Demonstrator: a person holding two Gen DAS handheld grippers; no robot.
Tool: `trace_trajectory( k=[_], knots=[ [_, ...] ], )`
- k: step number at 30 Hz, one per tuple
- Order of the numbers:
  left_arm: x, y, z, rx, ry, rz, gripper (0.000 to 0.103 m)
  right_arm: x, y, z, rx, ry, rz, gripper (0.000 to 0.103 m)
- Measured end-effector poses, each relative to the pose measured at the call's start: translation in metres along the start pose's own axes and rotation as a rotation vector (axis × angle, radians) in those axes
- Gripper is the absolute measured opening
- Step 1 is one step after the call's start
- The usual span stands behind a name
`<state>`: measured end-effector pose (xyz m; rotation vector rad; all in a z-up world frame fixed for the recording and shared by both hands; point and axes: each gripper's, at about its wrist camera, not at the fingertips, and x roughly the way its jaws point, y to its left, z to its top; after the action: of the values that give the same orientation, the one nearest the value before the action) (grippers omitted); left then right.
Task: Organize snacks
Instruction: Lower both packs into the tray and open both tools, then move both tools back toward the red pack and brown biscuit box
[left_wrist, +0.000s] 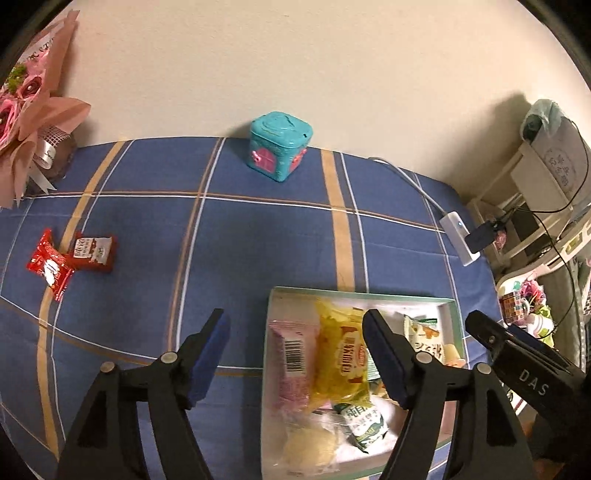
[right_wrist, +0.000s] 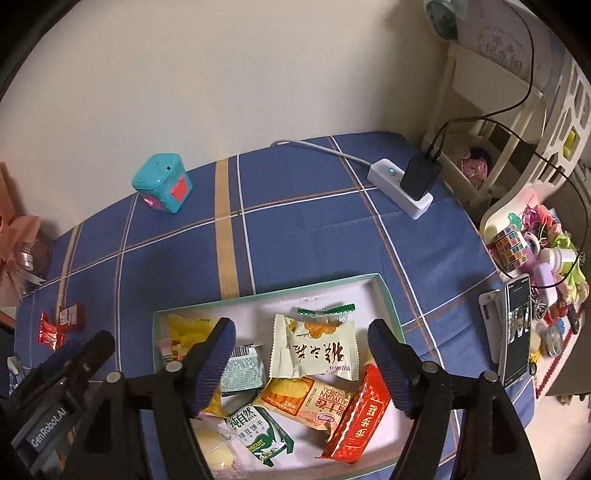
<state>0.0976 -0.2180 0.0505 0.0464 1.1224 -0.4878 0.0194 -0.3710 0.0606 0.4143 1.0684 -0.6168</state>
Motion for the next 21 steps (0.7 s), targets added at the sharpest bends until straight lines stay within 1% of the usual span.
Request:
trace_trajectory(
  k=[1, 2, 4, 6, 7, 10, 13, 21],
  knots=[
    [0.0, 0.0, 0.0, 0.002, -0.004, 0.012, 0.08, 0.001, 0.0, 0.0, 0.0, 0.002, -0.001, 0.087],
    [0.0, 0.0, -0.001, 0.001, -0.008, 0.021, 0.083, 0.001, 0.001, 0.0, -0.001, 0.001, -0.003, 0.089],
    [-0.001, 0.001, -0.001, 0.001, -0.014, 0.032, 0.085, 0.001, 0.001, -0.001, -0.006, 0.0, -0.006, 0.097],
    [0.001, 0.002, -0.001, 0.003, -0.016, 0.039, 0.088, 0.001, 0.001, -0.001, -0.01, -0.004, -0.009, 0.102],
    [0.001, 0.002, -0.001, 0.005, -0.017, 0.044, 0.09, 0.001, 0.002, -0.001, -0.011, -0.007, -0.009, 0.103],
    [0.004, 0.002, -0.002, 0.017, -0.021, 0.061, 0.094, 0.0, 0.002, 0.0, -0.013, -0.01, -0.005, 0.103],
    [0.004, 0.002, -0.001, 0.026, -0.035, 0.07, 0.101, 0.001, 0.003, 0.0, -0.018, -0.009, -0.004, 0.103],
    [0.003, 0.007, -0.001, 0.03, -0.038, 0.076, 0.101, 0.002, 0.011, -0.001, -0.034, -0.008, -0.003, 0.103]
  ],
)
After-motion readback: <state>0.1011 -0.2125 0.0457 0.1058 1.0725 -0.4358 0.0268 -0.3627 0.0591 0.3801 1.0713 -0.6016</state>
